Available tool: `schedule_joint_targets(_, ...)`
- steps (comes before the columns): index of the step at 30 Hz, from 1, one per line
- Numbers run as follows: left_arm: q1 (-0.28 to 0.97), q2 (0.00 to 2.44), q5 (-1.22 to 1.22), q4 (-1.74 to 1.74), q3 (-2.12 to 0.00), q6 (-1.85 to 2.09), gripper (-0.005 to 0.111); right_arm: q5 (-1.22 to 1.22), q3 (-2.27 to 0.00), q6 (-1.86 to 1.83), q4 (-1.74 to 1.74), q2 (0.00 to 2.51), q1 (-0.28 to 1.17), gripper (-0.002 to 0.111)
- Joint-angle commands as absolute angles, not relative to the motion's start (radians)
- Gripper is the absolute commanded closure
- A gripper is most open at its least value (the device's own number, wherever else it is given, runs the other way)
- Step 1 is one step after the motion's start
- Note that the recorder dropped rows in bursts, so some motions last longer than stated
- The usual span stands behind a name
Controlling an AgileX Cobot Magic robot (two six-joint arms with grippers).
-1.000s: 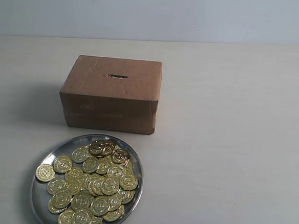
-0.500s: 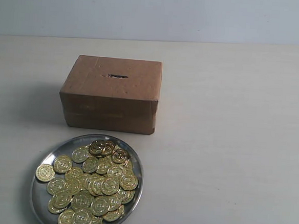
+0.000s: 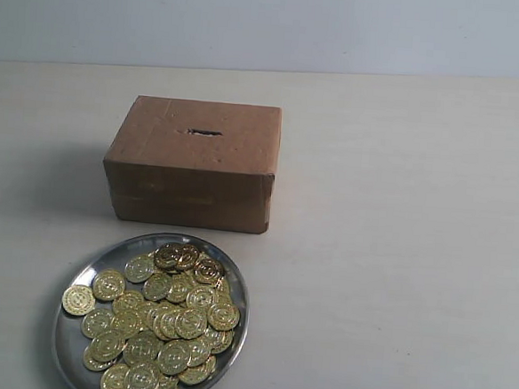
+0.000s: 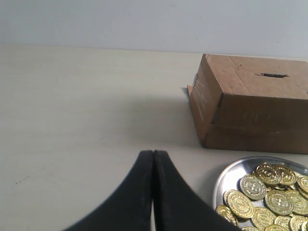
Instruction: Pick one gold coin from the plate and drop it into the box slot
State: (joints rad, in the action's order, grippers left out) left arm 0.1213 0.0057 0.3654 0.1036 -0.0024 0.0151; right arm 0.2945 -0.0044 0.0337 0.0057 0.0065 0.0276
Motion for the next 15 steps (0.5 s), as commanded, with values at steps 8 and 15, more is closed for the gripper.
schedule_joint_targets(8,0.124,0.0,0.356,0.096,0.0,0.007,0.107,0.288,0.0,0.031,0.0,0.0,0.024,0.108)
schedule_joint_targets(15,0.089,0.0,0.356,0.096,0.0,0.007,0.107,0.288,0.0,0.031,0.0,0.0,0.024,0.108)
